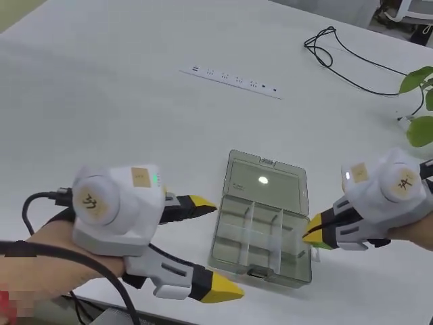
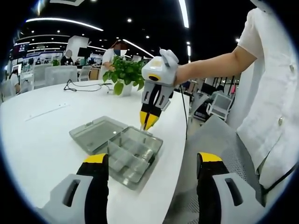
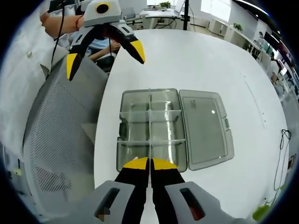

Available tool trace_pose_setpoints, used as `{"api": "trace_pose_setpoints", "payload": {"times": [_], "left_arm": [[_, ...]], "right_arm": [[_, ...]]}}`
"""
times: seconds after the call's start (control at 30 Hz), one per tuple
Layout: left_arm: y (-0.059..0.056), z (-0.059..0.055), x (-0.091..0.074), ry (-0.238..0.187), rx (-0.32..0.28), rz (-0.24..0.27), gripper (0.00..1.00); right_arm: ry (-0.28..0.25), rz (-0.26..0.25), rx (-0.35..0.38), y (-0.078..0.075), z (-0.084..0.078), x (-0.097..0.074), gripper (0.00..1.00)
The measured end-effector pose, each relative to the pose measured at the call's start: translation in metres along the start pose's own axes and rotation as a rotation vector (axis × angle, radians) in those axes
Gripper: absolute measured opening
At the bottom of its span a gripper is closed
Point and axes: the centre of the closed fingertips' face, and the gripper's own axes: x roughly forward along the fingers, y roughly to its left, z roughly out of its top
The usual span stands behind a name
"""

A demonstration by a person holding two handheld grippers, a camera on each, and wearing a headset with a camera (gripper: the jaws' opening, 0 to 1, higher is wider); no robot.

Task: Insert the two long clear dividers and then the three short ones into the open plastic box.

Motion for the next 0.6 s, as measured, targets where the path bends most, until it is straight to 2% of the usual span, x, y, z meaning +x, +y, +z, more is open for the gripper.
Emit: {"api": "trace_pose_setpoints", "payload": {"times": [0.17,0.3,0.6], "left_arm": [[-0.0003,0.0006,0.0006,-0.002,0.0,-0.001,0.78],[-0.0009,0.0002,0.0009,-0.002,-0.001,-0.004,0.78],[-0.0005,0.0002,0.0005,-0.002,-0.002,-0.001,0.77]], "right_arm": [[0.017,-0.015,-0.043,-0.0002,0.0004,0.0,0.03],[0.072,-0.032,-0.127,0.001,0.0003,0.0012,0.03],[0.062,-0.023,-0.102,-0.0013,-0.0019,0.007,0.03]]}}
